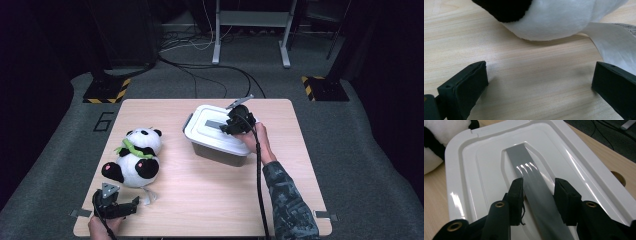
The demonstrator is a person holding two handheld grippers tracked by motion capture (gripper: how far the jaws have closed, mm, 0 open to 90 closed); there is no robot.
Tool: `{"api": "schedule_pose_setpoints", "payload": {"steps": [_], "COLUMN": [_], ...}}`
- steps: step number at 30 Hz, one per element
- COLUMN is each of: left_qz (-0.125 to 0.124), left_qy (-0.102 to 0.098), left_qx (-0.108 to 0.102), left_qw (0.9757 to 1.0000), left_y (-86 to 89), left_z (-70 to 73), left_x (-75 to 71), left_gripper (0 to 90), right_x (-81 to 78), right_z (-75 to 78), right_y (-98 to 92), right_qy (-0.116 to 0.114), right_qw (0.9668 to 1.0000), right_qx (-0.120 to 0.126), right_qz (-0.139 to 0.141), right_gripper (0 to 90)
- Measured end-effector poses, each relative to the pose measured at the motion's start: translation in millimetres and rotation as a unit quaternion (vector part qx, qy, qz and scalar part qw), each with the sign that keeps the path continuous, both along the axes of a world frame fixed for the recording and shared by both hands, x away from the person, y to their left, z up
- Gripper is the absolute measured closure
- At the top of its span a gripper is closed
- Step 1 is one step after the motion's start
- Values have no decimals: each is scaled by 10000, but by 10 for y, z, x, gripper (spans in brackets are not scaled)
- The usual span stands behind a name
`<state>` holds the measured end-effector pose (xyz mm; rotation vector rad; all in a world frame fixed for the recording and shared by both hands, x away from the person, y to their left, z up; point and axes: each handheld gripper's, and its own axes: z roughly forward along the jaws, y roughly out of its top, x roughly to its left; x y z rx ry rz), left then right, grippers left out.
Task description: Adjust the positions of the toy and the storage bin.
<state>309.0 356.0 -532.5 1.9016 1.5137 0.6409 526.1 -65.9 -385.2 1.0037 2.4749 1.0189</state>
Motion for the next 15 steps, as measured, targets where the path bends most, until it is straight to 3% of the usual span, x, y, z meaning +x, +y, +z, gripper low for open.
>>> {"api": "schedule_pose_setpoints", "payload": {"steps": [15], "left_qz": [-5], "left_qy": [0], "left_qx": [1], "left_qw": [10000], "left_y": [1], "left_z": [0], "left_x": [0], "left_gripper": [0], "right_x": [-148], "right_z": [3], "right_y": [-119], "right_qy": [-237], "right_qw": [9990], "right_qx": [-185], "right_qz": [326], "right_gripper": [646]}}
